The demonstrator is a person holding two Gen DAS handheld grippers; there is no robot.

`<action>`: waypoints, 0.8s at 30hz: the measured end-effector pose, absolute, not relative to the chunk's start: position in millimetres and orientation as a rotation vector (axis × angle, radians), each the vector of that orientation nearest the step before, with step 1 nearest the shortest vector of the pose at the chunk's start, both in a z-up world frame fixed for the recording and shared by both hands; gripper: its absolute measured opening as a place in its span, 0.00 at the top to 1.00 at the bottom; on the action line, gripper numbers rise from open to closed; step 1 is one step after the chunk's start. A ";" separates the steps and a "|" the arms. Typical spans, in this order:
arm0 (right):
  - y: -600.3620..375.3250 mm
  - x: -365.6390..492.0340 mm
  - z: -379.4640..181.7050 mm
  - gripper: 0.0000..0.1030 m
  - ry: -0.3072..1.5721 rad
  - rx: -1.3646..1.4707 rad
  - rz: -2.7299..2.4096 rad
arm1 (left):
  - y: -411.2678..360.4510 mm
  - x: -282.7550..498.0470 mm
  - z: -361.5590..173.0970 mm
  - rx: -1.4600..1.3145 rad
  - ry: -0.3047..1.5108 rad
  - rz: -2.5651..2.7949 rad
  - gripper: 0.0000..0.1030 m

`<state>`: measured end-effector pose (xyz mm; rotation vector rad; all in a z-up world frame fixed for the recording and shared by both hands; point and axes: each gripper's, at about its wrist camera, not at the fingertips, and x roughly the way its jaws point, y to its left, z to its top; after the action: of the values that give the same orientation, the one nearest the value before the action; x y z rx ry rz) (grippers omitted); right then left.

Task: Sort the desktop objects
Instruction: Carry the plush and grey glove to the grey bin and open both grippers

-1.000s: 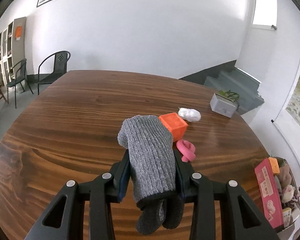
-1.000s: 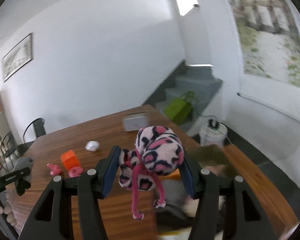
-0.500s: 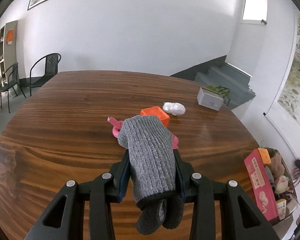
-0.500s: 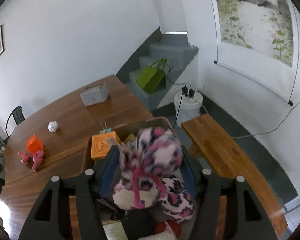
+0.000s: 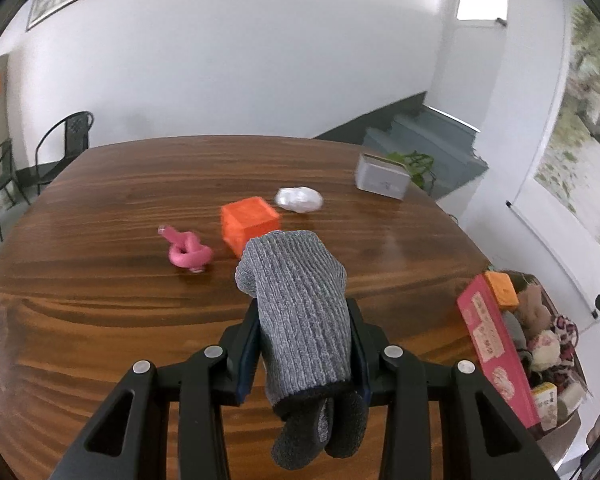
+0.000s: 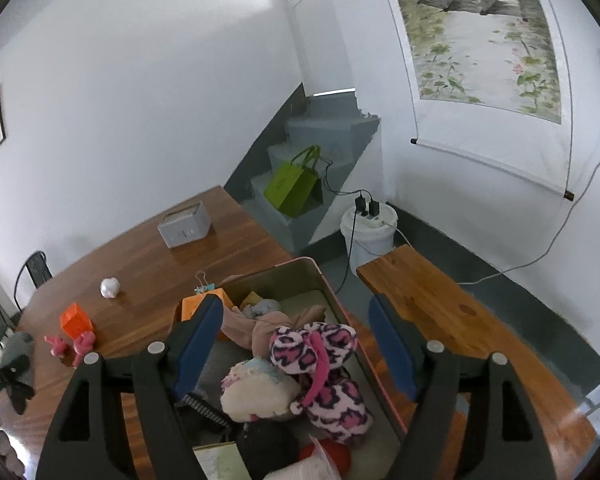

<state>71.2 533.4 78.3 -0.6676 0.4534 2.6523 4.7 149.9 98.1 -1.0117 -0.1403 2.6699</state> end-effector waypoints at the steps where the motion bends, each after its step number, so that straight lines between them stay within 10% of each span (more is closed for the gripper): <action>1: 532.7 74.8 78.5 0.23 0.456 -0.656 2.658 | 158.4 5.6 98.8 -1.010 -0.128 2.654 0.61; 24: 576.6 121.4 62.6 0.22 0.610 -0.594 2.673 | 369.6 14.3 118.0 -0.928 0.125 2.307 0.61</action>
<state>121.4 576.6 62.6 -0.5943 0.6102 2.6725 14.3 369.6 118.0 -0.9276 0.1252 2.3069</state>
